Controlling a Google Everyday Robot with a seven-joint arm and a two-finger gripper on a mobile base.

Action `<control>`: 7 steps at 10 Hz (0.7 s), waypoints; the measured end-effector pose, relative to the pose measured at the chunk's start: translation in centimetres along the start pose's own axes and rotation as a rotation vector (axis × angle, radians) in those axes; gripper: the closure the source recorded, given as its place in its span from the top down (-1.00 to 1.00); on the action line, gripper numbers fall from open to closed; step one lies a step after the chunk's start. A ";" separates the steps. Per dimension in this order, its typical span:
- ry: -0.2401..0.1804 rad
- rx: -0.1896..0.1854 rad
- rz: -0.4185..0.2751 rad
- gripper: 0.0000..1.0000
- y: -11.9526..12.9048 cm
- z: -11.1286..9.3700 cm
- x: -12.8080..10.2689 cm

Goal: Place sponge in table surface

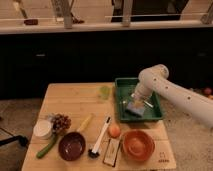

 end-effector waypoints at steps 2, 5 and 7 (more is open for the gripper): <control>0.008 0.000 -0.024 -0.52 0.1 -0.7 -1.7; 0.025 -0.008 -0.024 -0.65 0.3 -1.1 -4.1; 0.054 -0.015 0.024 -0.27 0.5 0.6 -2.7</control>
